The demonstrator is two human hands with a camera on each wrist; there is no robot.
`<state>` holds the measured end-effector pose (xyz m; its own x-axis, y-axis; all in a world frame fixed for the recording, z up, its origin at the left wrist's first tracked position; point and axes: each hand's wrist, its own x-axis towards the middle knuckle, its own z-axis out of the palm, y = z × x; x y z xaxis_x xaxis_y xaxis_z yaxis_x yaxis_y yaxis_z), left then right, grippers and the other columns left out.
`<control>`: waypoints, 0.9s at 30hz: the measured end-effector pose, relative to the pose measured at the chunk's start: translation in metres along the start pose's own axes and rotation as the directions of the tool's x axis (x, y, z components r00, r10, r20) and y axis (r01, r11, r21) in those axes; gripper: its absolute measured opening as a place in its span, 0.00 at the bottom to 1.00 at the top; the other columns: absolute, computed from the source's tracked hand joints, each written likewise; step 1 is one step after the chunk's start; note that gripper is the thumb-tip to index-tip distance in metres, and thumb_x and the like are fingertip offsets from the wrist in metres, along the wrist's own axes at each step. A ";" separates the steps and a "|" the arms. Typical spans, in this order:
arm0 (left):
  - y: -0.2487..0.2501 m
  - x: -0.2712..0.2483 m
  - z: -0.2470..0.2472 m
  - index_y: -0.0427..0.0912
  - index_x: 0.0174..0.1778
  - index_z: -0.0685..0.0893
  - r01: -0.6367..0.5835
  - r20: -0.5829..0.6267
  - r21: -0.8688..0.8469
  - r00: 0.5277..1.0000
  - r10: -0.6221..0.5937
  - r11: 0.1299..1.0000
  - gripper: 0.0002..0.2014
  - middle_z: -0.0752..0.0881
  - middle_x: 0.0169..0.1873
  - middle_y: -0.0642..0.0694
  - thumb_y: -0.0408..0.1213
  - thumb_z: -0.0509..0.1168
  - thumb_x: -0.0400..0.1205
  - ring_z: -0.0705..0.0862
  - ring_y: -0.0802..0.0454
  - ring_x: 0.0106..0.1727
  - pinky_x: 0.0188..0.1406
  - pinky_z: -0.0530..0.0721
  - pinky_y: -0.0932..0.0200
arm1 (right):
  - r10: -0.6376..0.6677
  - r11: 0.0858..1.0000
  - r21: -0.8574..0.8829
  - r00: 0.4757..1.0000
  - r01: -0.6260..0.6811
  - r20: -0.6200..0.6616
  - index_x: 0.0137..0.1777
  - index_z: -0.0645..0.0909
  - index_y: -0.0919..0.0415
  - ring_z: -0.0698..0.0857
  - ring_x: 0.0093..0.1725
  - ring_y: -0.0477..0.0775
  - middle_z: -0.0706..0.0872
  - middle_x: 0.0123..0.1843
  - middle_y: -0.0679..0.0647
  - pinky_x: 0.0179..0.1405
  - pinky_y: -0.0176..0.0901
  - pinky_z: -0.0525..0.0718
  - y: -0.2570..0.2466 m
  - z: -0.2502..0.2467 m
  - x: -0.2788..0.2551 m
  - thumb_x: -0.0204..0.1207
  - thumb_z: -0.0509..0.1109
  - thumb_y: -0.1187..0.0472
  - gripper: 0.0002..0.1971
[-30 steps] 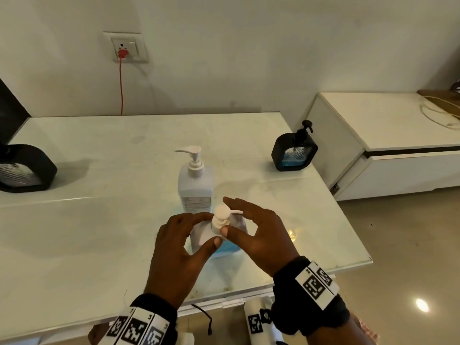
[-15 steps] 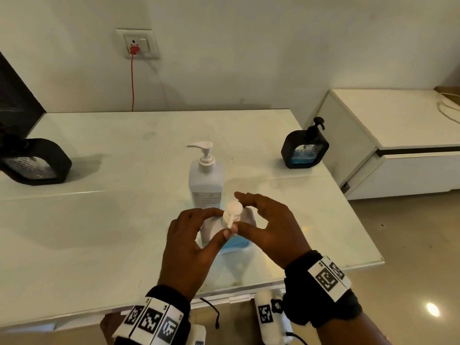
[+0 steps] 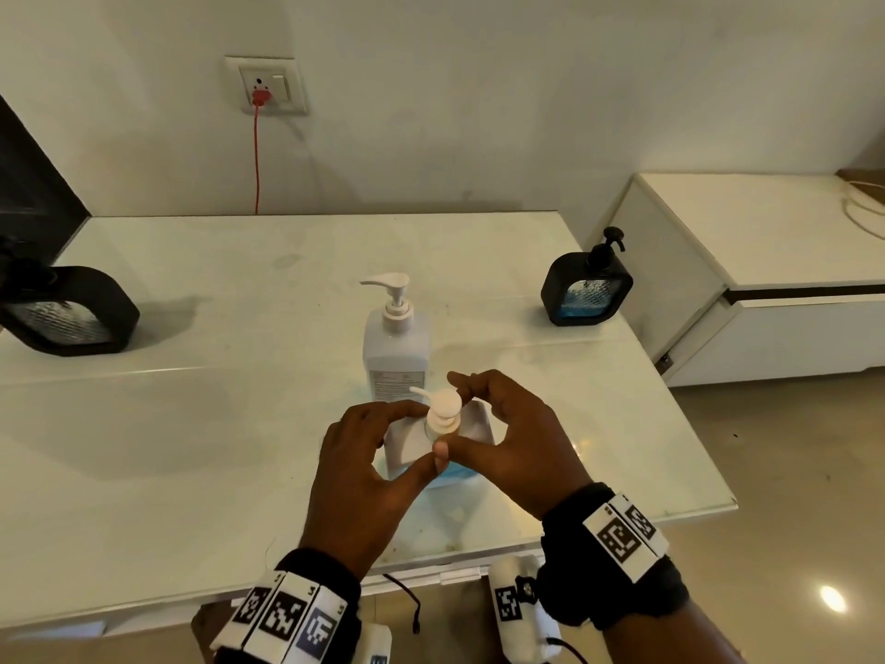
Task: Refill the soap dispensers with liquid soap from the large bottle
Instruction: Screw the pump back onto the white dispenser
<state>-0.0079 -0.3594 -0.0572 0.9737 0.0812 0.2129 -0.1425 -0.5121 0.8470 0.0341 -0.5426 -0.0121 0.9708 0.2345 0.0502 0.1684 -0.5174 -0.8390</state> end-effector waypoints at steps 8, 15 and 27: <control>-0.001 0.000 0.002 0.73 0.59 0.76 0.016 -0.007 -0.014 1.000 -0.016 1.000 0.23 0.77 0.60 0.73 0.60 0.74 0.69 0.78 0.60 0.60 0.52 0.77 0.62 | 0.007 1.000 0.001 1.000 -0.007 0.019 0.61 0.79 0.37 0.77 0.61 0.23 0.80 0.55 0.21 0.61 0.24 0.71 0.000 -0.002 -0.001 0.71 0.81 0.50 0.20; 0.000 0.000 0.002 0.72 0.58 0.76 0.022 -0.007 -0.021 1.000 -0.023 1.000 0.23 0.77 0.59 0.73 0.61 0.73 0.68 0.78 0.59 0.59 0.51 0.76 0.62 | 0.031 0.999 0.014 0.997 -0.032 0.071 0.60 0.73 0.22 0.71 0.75 0.30 0.74 0.67 0.20 0.73 0.31 0.66 0.002 -0.003 -0.001 0.75 0.78 0.49 0.22; 0.002 0.000 0.001 0.72 0.57 0.77 0.038 0.003 -0.019 0.999 -0.038 0.999 0.22 0.77 0.59 0.74 0.60 0.73 0.69 0.77 0.65 0.60 0.52 0.75 0.66 | 0.051 0.998 0.037 0.996 -0.054 0.073 0.76 0.75 0.40 0.69 0.79 0.37 0.74 0.68 0.21 0.80 0.47 0.69 0.005 -0.005 0.004 0.74 0.78 0.48 0.30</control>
<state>-0.0076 -0.3619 -0.0559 0.9789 0.0980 0.1794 -0.1090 -0.4923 0.8636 0.0397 -0.5483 -0.0134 0.9631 0.2674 -0.0324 0.1093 -0.4981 -0.8602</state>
